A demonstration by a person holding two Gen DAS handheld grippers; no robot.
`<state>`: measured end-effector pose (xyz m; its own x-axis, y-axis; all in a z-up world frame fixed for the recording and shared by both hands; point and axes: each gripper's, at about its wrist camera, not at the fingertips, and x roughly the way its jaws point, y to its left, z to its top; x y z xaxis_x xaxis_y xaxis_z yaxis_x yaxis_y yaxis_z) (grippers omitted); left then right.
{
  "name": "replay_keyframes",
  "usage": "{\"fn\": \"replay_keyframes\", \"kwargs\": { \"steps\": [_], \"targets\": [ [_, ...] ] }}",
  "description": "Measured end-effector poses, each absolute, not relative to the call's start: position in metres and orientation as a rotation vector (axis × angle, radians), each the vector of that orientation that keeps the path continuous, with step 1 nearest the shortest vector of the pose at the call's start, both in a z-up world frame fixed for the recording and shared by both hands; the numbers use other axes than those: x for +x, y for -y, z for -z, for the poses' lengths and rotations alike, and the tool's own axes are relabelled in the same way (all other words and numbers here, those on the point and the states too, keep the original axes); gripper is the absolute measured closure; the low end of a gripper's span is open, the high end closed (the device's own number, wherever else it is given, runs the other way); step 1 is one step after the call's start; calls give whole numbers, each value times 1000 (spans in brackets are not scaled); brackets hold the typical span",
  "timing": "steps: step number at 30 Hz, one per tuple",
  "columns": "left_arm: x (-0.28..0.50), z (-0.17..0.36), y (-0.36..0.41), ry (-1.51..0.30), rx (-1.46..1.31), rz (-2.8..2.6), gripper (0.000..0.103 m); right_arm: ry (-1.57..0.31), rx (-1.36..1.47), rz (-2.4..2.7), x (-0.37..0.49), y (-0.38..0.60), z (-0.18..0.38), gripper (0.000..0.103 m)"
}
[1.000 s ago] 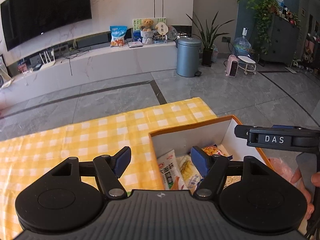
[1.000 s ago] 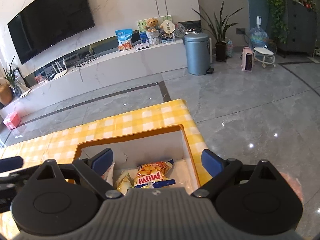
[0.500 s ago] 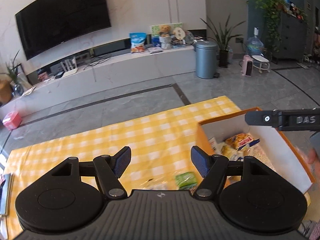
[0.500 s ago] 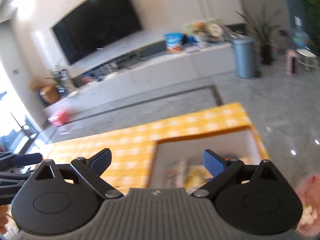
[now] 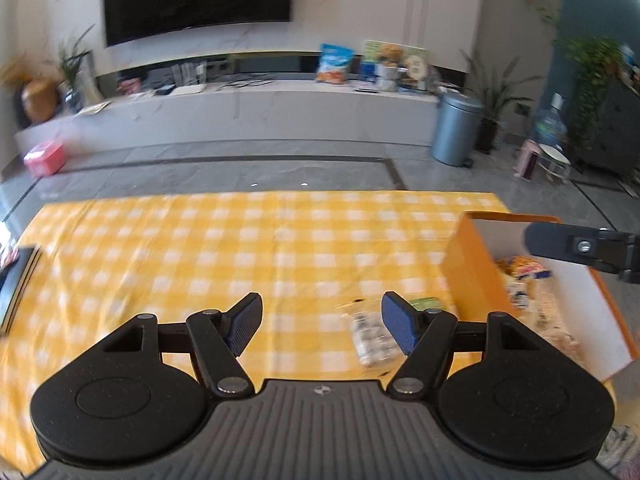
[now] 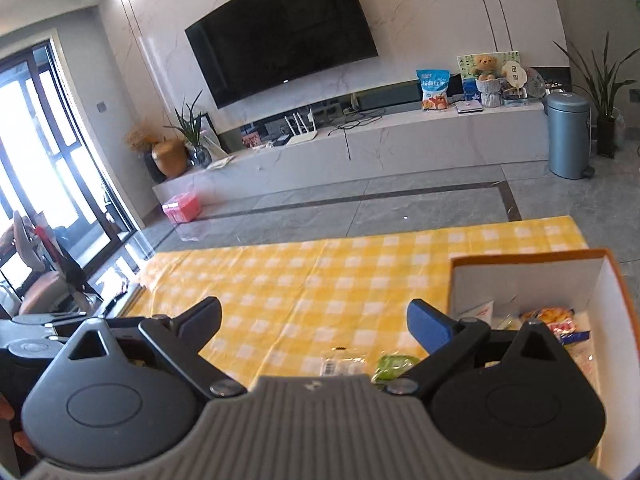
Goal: Organize snacks
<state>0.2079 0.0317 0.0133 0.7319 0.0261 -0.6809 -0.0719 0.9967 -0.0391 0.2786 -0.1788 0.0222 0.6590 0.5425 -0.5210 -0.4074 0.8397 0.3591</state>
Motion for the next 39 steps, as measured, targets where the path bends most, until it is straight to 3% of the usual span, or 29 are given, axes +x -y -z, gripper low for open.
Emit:
{"fn": "replay_keyframes", "kwargs": {
  "steps": [8, 13, 18, 34, 37, 39],
  "targets": [
    [219, 27, -83, -815, -211, -90, 22, -681, 220, -456, 280, 143, -1, 6],
    [224, 61, -106, -885, -233, -79, 22, -769, 295, -356, 295, 122, 40, 6],
    [226, 91, -108, -949, -235, -96, 22, -841, 182, -312, 310, 86, 77, 6],
    [238, 122, -119, -1016, -297, -101, 22, -961, 39, -230, 347, 58, 156, 16],
    [239, 124, -122, -1027, -309, -112, 22, -930, -68, -217, 346, 45, 157, 29],
    [239, 125, -122, -1032, -309, -114, 22, -914, -118, -229, 343, 38, 158, 45]
  ]
}}
